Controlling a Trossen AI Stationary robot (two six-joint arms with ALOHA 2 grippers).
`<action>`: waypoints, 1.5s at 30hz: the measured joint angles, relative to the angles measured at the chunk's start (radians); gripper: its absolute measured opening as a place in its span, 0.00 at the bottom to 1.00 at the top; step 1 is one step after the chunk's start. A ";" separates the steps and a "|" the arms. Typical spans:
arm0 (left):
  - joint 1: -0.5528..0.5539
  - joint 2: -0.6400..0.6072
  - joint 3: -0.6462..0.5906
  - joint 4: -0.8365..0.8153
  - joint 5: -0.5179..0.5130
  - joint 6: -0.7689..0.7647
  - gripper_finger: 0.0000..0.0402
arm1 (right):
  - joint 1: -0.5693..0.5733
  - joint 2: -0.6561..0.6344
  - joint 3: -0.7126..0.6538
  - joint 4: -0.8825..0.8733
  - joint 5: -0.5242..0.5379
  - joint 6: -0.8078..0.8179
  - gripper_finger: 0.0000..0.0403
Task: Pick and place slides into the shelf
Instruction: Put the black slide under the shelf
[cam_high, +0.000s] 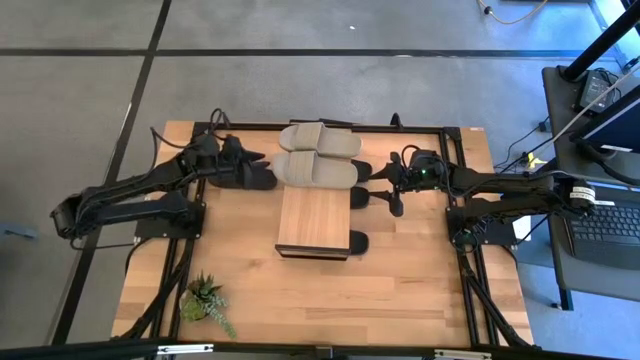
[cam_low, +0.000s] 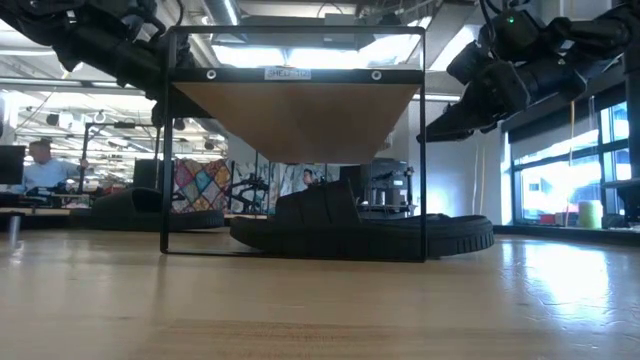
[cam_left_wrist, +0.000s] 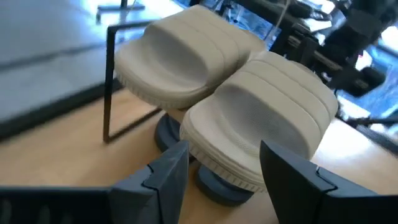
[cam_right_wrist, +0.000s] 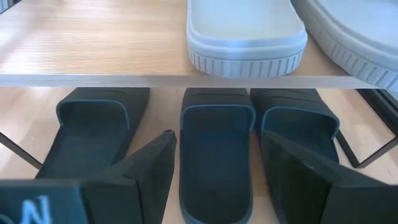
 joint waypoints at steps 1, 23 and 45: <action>0.001 0.000 0.000 -0.008 -0.003 -0.047 0.47 | 0.000 0.000 0.000 0.000 0.001 0.000 0.59; 0.000 0.034 0.055 -0.461 -0.331 -0.109 0.47 | 0.000 0.000 0.000 0.052 0.001 -0.055 0.59; -0.119 0.302 0.219 -0.816 -0.489 -0.255 0.47 | -0.027 0.000 0.000 0.066 0.002 -0.026 0.59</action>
